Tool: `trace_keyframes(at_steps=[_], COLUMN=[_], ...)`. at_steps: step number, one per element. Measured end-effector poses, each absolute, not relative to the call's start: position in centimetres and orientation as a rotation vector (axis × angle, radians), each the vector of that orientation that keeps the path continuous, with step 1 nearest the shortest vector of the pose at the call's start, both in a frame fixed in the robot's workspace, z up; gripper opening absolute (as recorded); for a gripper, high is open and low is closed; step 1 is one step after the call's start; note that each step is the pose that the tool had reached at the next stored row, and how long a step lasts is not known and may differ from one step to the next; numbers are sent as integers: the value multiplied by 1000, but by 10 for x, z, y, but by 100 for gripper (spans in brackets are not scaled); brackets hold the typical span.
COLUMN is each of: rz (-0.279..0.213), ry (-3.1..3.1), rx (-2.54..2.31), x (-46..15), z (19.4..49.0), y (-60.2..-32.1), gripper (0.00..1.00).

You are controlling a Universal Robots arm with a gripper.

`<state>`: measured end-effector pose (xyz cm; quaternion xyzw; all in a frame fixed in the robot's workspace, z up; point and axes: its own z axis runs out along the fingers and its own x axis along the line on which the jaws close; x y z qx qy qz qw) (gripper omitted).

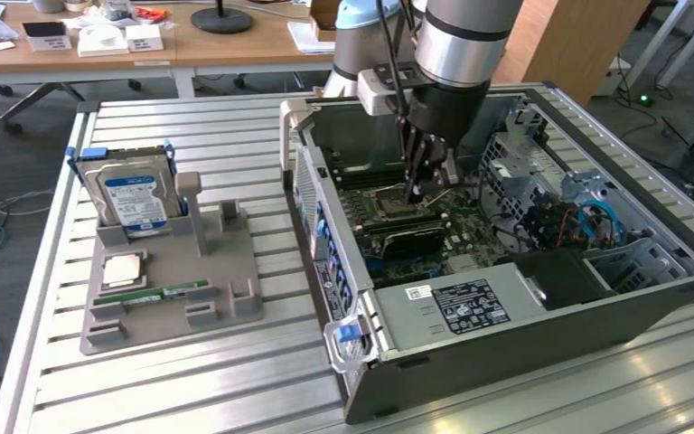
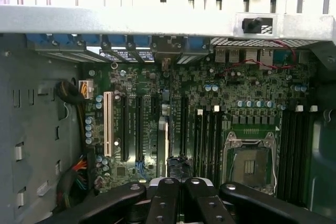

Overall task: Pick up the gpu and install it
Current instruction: 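Press down on the gpu until it lock into place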

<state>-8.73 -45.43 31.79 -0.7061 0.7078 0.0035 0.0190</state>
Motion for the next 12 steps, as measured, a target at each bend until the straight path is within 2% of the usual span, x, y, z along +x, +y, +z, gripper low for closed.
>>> trace_keyframes(at_steps=[12], rz=[11], ry=[2197], rx=[-2192], x=[-87], z=[315], y=[-453], gripper=[11])
